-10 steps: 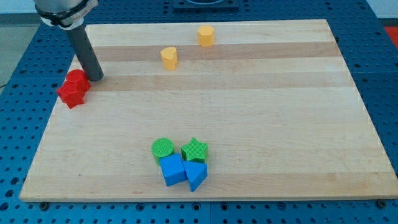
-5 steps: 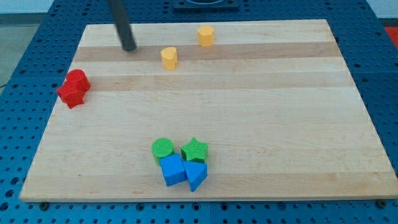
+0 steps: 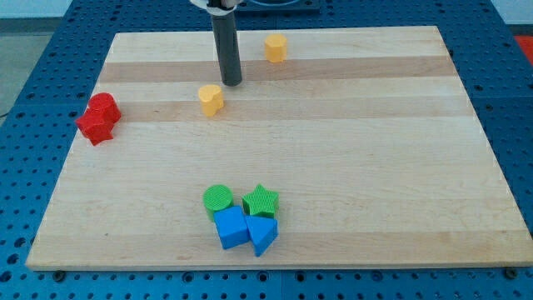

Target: Move yellow heart closer to bottom left

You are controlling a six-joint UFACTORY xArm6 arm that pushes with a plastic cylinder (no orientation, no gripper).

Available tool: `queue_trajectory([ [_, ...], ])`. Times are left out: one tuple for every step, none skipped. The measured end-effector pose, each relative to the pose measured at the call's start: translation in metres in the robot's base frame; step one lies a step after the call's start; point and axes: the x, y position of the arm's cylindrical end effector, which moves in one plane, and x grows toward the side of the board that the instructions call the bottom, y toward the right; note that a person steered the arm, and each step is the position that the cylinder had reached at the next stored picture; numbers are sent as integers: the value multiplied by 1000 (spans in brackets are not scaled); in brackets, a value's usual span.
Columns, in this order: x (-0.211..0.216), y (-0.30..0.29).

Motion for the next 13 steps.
queue_trajectory([
  [30,-37],
  [93,-91],
  [102,-90],
  [75,-39],
  [53,8],
  [52,47],
  [72,60],
  [110,20],
  [114,4],
  [106,40],
  [107,72],
  [117,20],
  [140,-54],
])
